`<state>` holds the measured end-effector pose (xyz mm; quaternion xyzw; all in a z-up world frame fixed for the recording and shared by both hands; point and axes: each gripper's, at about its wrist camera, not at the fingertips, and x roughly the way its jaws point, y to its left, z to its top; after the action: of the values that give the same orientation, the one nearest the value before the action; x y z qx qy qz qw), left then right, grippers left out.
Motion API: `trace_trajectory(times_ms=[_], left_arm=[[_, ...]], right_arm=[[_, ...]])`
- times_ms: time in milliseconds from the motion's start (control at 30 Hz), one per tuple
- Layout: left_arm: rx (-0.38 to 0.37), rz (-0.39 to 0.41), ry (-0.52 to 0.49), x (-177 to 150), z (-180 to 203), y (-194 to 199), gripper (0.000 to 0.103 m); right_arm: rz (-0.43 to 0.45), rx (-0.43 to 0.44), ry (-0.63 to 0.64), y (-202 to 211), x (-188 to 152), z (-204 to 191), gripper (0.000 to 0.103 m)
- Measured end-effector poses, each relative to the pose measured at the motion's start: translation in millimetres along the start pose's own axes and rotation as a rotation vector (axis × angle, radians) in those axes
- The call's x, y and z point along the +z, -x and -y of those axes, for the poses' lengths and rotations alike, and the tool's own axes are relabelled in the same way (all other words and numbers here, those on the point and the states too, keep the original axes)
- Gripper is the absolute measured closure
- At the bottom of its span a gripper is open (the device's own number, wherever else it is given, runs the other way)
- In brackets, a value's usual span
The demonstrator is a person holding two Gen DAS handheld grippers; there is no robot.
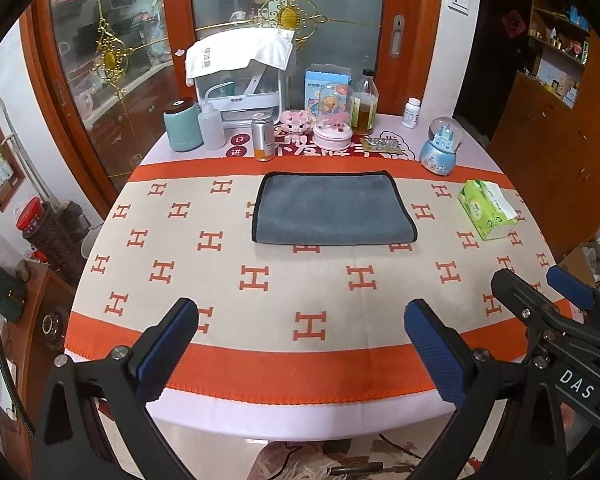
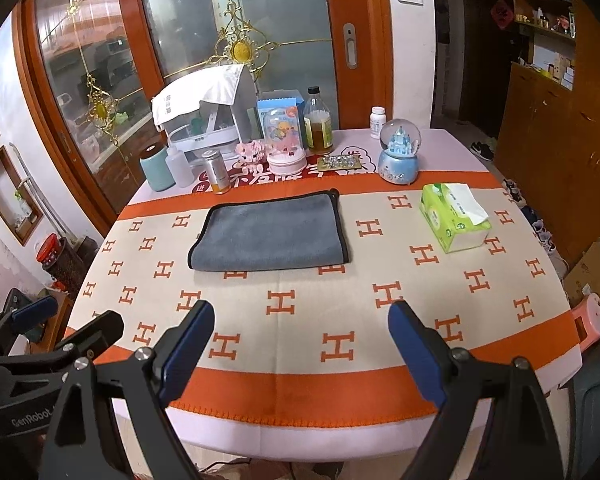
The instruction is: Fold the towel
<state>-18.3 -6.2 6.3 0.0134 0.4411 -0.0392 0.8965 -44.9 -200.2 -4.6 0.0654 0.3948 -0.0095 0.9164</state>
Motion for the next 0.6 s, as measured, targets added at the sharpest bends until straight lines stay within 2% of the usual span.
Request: trace_trajectory(times_ms=[267, 600], left_arm=[[0.031, -0.011, 0.02, -4.6, -0.7, 1.7, 0.001], [0.041, -0.017, 0.023, -4.6, -0.7, 2.9, 0.001]], right_arm=[[0.008, -0.02, 0.041, 3.9, -2.8, -3.4, 0.014], [0.007, 0.001, 0.034, 4.1, -2.7, -1.6, 0.014]])
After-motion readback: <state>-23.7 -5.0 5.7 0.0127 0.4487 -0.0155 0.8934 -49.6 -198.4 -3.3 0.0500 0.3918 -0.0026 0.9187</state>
